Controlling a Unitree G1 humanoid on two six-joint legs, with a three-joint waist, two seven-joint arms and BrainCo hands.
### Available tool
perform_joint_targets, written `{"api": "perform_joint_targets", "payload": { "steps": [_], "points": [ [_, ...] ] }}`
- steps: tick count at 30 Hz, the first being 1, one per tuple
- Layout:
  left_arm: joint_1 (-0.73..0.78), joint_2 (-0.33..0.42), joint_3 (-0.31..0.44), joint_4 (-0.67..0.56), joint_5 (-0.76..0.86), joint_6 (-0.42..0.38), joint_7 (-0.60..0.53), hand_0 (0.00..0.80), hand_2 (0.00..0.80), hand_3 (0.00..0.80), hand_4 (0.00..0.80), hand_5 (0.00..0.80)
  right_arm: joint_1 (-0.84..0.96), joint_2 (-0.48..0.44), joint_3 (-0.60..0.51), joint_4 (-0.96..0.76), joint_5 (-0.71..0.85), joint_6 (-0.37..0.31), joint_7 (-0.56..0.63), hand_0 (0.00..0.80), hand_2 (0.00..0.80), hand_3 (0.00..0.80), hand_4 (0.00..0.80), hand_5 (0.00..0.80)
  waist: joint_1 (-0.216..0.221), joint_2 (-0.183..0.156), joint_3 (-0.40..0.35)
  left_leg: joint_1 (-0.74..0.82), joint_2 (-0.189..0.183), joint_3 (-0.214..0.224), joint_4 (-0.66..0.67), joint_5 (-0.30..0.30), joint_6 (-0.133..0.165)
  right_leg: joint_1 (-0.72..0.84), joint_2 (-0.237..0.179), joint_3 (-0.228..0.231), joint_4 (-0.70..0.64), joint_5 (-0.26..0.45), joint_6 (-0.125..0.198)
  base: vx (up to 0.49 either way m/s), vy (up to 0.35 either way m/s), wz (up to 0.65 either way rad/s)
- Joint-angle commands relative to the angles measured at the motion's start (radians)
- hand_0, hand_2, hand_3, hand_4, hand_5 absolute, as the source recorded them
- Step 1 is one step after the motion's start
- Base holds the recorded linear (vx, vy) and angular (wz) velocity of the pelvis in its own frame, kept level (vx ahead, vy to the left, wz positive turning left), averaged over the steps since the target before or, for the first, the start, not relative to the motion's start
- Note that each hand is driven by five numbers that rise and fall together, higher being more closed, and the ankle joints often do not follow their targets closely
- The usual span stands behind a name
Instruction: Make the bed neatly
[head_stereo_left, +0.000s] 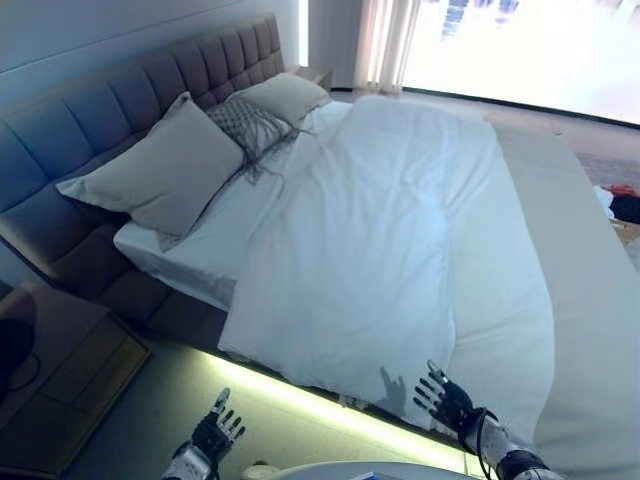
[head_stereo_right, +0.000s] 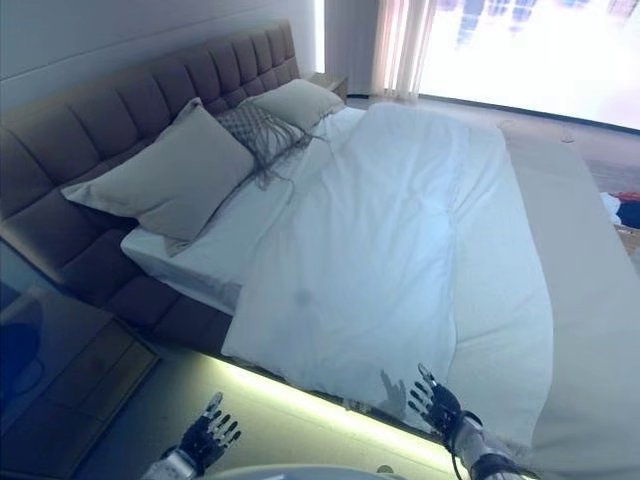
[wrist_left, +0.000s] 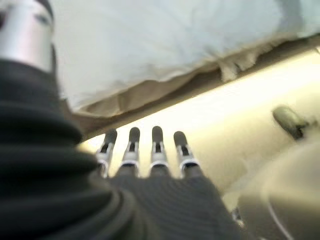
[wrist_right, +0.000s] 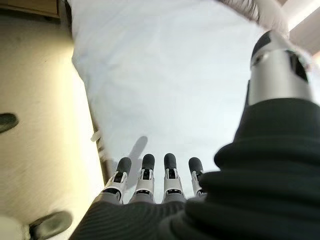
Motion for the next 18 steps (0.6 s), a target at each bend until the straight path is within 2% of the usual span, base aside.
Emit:
{"api": "perform_joint_targets", "payload": {
  "steps": [1, 3, 6, 10, 13, 18],
  "points": [
    [-0.072, 0.005, -0.027, 0.092, 0.067, -0.032, -0.062, 0.0, 0.0, 0.0, 0.0, 0.0, -0.04, 0.058, -0.055, 0.076, 0.061, -0.08, 0.019, 0.0, 0.0, 0.0, 0.0, 0.0, -0.017, -0.022, 0.012, 0.007, -0.03, -0.011, 0.005, -0.002, 0.031, 0.019, -0.015, 0.041, 0.003, 0.04, 0.022, 0.009, -0.003, -0.08],
    [-0.079, -0.014, -0.029, 0.138, 0.078, -0.036, -0.061, 0.0, 0.0, 0.0, 0.0, 0.0, -0.031, 0.082, -0.071, 0.155, 0.063, -0.086, 0.025, 0.0, 0.0, 0.0, 0.0, 0.0, -0.023, -0.018, 0.012, 0.012, -0.028, -0.008, 0.005, -0.006, 0.033, 0.024, -0.013, 0.041, 0.003, 0.037, 0.018, 0.021, -0.003, -0.07],
    [-0.088, -0.051, 0.007, 0.182, -0.001, -0.043, -0.02, 0.0, 0.0, 0.0, 0.0, 0.0, -0.03, 0.111, -0.09, 0.26, -0.01, -0.095, 0.003, 0.0, 0.0, 0.0, 0.0, 0.0, -0.027, -0.016, 0.006, 0.02, -0.026, -0.006, 0.005, -0.011, 0.032, 0.032, -0.008, 0.043, 0.003, 0.029, 0.013, 0.038, -0.004, -0.03],
    [-0.097, -0.089, 0.045, 0.212, -0.03, -0.082, 0.035, 0.0, 0.0, 0.0, 0.0, 0.0, -0.036, 0.122, -0.104, 0.339, -0.018, -0.091, -0.107, 0.0, 0.0, 0.0, 0.0, 0.0, -0.021, -0.013, 0.001, 0.027, -0.027, -0.008, 0.005, -0.017, 0.033, 0.04, -0.005, 0.041, 0.003, 0.023, 0.009, 0.007, -0.001, -0.01],
    [-0.096, -0.107, 0.016, 0.222, 0.03, -0.083, 0.041, 0.0, 0.0, 0.0, 0.0, 0.0, -0.031, 0.119, -0.108, 0.363, -0.033, -0.085, -0.164, 0.0, 0.0, 0.0, 0.0, 0.0, -0.024, -0.013, 0.003, 0.033, -0.026, -0.005, 0.005, -0.018, 0.034, 0.044, -0.001, 0.041, 0.003, 0.024, 0.008, 0.0, 0.0, 0.0],
    [-0.1, -0.105, -0.019, 0.211, 0.01, -0.081, 0.025, 0.0, 0.0, 0.0, 0.0, 0.0, -0.033, 0.105, -0.096, 0.375, -0.06, -0.074, -0.132, 0.0, 0.0, 0.0, 0.0, 0.0, -0.03, -0.008, 0.007, 0.041, -0.026, -0.003, 0.005, -0.02, 0.037, 0.048, 0.004, 0.052, 0.003, 0.023, 0.006, 0.01, 0.004, -0.03]
  ]
}}
